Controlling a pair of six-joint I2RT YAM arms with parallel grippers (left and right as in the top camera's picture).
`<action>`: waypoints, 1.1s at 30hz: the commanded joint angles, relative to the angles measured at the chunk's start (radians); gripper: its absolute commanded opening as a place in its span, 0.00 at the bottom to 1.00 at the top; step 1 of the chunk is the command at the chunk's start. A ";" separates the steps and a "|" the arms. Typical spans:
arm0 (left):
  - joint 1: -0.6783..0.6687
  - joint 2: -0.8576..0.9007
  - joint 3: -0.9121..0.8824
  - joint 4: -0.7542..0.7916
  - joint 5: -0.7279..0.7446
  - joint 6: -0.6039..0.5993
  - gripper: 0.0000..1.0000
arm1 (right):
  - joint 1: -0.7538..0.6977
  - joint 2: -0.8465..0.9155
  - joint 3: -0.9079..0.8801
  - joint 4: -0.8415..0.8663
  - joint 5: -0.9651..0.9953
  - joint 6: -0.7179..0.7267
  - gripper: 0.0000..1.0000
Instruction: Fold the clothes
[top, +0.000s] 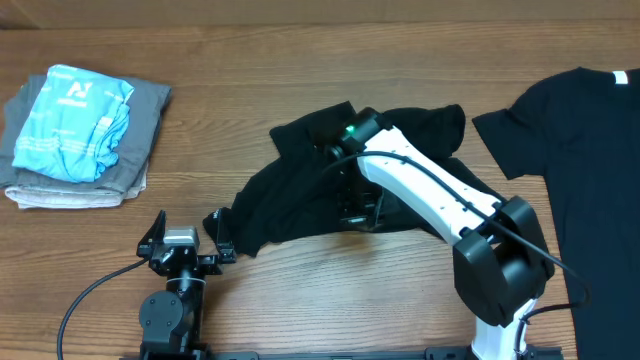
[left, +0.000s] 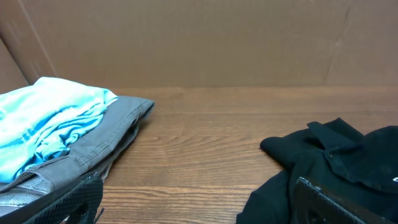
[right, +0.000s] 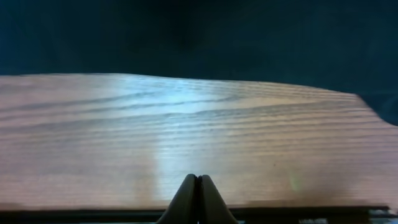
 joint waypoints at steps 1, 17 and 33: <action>-0.008 -0.011 -0.005 0.002 0.008 -0.016 1.00 | -0.043 -0.014 -0.063 0.035 -0.038 0.019 0.04; -0.008 -0.011 -0.005 0.002 0.008 -0.016 1.00 | -0.122 -0.014 -0.269 0.310 -0.081 0.015 0.04; -0.008 -0.011 -0.005 0.002 0.008 -0.016 1.00 | -0.122 -0.014 -0.269 0.458 -0.077 0.020 0.04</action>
